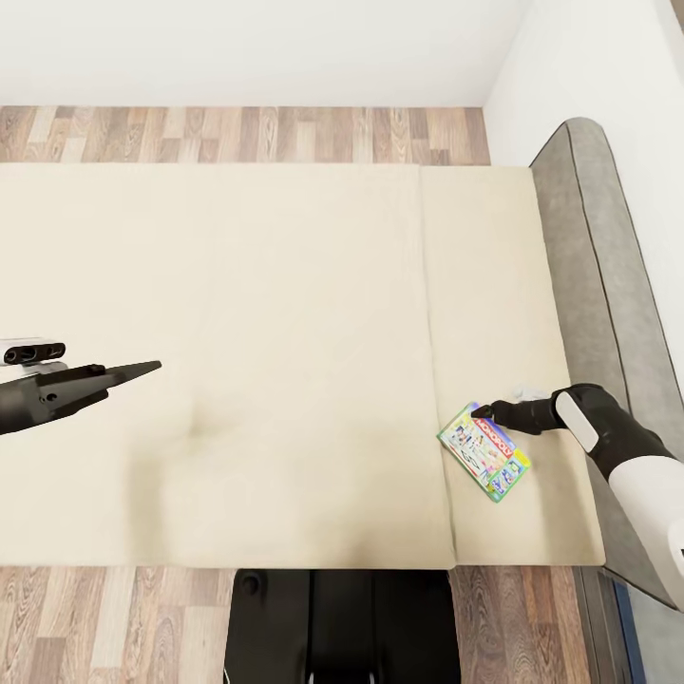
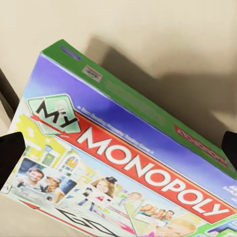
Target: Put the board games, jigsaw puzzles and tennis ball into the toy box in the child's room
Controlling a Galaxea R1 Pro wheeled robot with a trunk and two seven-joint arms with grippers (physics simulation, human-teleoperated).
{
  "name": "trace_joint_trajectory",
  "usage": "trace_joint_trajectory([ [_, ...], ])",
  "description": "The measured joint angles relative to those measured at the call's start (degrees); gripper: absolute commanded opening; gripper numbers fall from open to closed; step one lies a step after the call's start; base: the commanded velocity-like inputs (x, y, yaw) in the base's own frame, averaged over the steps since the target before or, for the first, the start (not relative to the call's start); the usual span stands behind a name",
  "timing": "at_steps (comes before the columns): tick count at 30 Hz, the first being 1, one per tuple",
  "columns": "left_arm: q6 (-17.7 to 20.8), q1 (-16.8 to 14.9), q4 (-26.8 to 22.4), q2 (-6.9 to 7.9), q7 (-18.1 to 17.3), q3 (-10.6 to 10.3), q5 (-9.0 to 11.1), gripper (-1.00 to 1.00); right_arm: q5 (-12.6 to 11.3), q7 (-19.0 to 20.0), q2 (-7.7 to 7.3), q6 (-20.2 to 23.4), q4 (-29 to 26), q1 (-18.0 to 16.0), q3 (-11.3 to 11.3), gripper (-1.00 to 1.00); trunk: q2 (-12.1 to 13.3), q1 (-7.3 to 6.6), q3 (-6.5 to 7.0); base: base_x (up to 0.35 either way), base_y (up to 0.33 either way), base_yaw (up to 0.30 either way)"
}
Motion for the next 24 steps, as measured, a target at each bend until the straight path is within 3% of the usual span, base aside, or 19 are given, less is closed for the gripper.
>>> trace_joint_trajectory([
  [24,0.00,0.00,0.00,0.00,0.00,-0.01,0.00,1.00,0.08,0.03,-0.09,-0.17,0.03,0.00,0.03,1.00,0.00,0.00,-0.75,0.000,0.000,0.000],
])
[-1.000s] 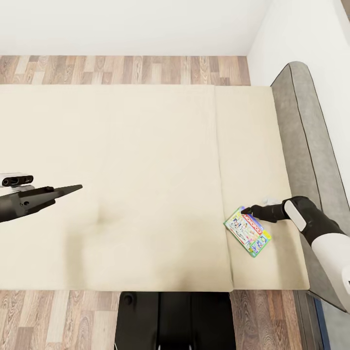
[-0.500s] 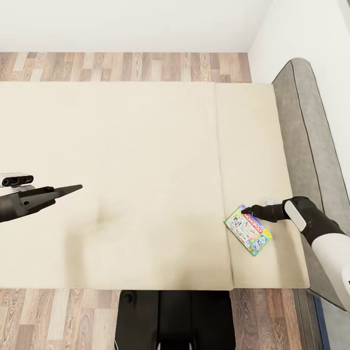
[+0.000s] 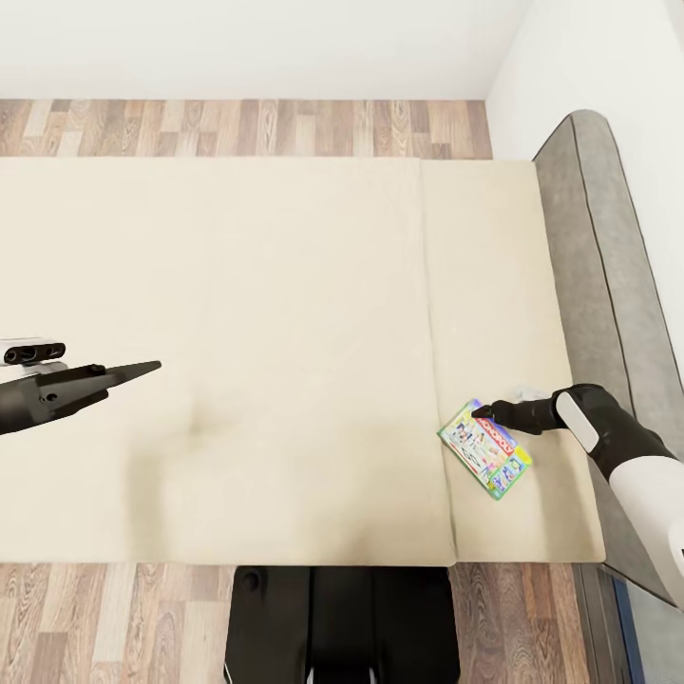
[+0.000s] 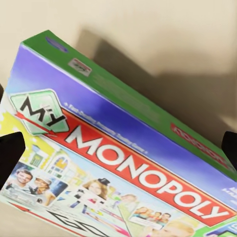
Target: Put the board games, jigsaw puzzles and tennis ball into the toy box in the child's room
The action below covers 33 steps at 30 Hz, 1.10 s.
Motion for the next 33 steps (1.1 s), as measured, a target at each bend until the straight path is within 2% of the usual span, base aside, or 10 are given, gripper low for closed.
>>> trace_joint_trajectory([
  [13,0.00,0.01,-0.01,0.01,0.01,0.03,0.01,1.00,-0.40,-0.03,0.03,0.06,-0.01,-0.04,0.24,1.00,-0.02,-0.02,-0.87,0.000,0.000,0.000],
  [33,0.01,0.02,-0.02,0.02,0.01,0.11,0.02,1.00,-0.48,0.15,0.15,0.34,-0.06,-0.07,0.35,1.00,-0.04,-0.03,-0.96,0.000,0.000,0.000],
])
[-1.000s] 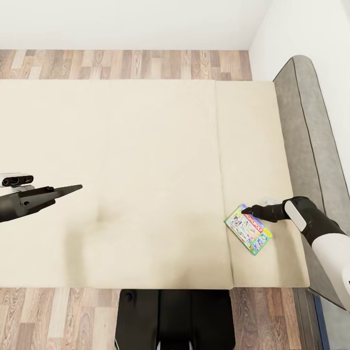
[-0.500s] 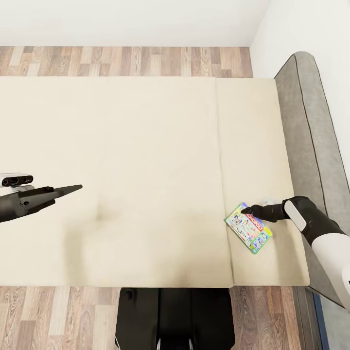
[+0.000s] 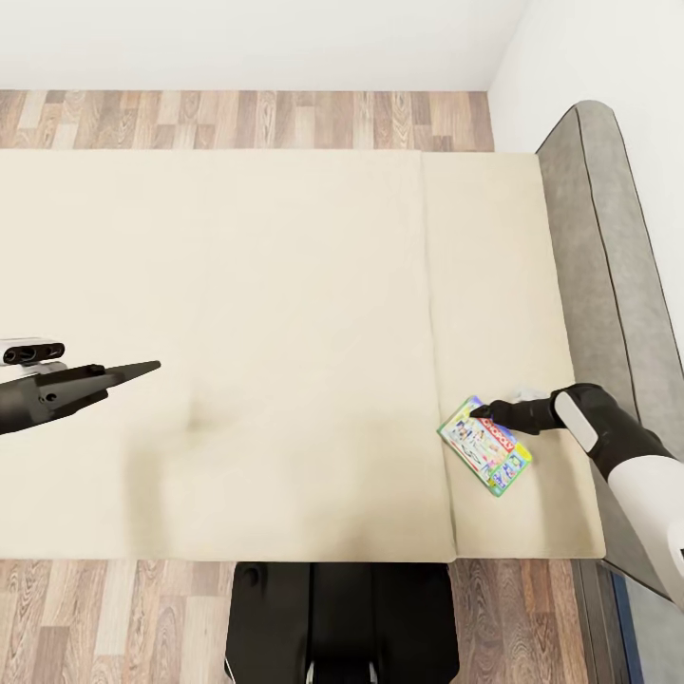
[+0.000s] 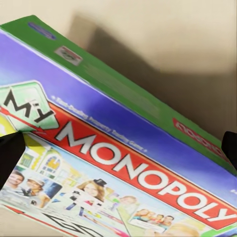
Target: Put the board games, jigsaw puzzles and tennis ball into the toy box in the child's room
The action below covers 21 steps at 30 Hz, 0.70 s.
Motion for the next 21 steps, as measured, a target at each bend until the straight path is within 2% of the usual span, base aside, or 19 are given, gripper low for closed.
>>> trace_joint_trajectory([
  [4,0.00,-0.01,0.00,0.00,0.00,0.00,0.00,1.00,1.00,1.84,0.51,0.13,-0.05,0.04,0.29,1.00,0.02,0.01,0.00,0.000,0.000,0.000],
  [6,-0.01,-0.02,0.02,-0.02,-0.01,-0.02,-0.02,1.00,0.22,3.03,0.58,0.30,-0.17,0.07,0.65,1.00,0.04,0.03,-0.01,0.000,0.000,0.000],
  [11,-0.01,-0.02,0.02,-0.02,-0.01,-0.02,-0.02,1.00,0.36,7.57,0.65,0.33,-0.36,-0.03,2.88,1.00,0.04,0.03,-0.01,0.000,0.000,0.000],
  [21,-0.01,-0.02,0.02,-0.02,-0.01,-0.05,-0.02,1.00,0.42,9.15,0.71,0.38,-0.55,-0.10,3.83,1.00,0.04,0.03,-0.01,0.000,0.000,0.000],
])
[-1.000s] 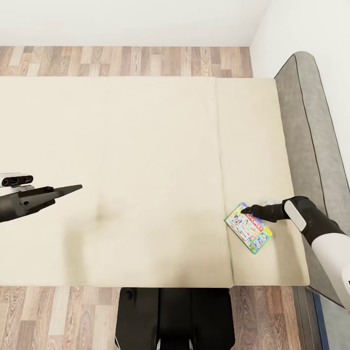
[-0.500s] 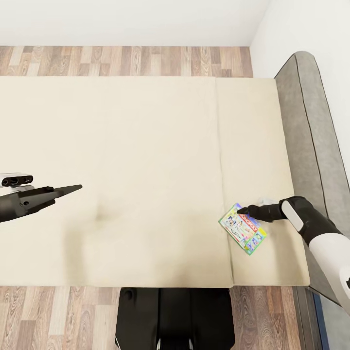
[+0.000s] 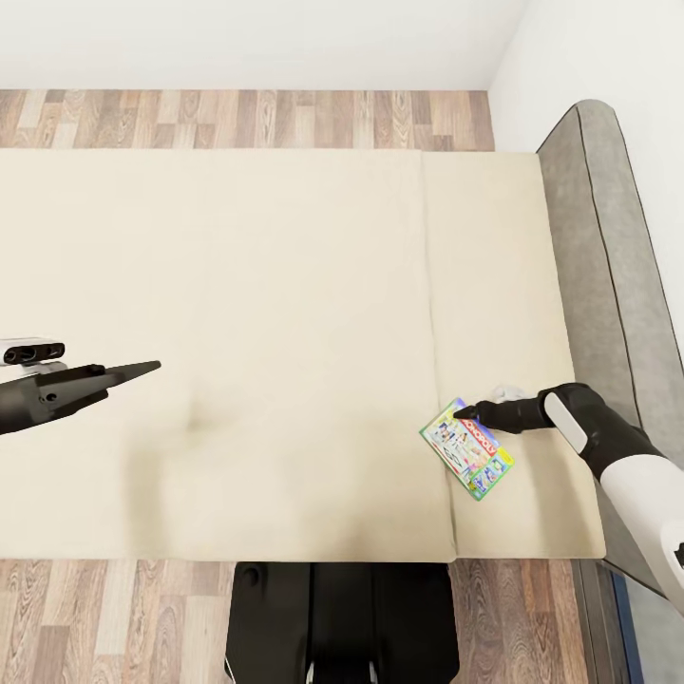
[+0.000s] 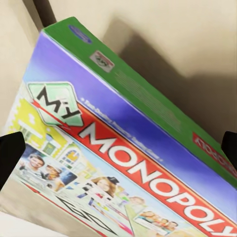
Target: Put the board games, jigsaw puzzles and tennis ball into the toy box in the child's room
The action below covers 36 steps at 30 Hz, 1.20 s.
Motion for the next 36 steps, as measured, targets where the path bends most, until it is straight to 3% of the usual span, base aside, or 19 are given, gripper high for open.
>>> trace_joint_trajectory([
  [21,0.02,0.00,0.00,0.00,0.00,0.03,0.00,1.00,-0.21,-0.05,0.22,2.10,0.07,-0.01,0.12,1.00,0.00,0.00,0.00,0.000,0.000,0.000],
  [31,0.08,0.00,0.00,-0.01,0.00,-0.05,0.00,1.00,-0.36,-0.09,1.35,3.94,0.05,0.02,0.13,1.00,0.00,0.00,0.00,0.000,0.000,0.000],
  [36,0.09,0.00,0.00,0.00,0.00,-0.06,0.00,1.00,-0.37,-0.13,2.61,5.06,0.01,0.00,0.13,1.00,0.00,0.00,0.00,0.000,0.000,-0.017],
])
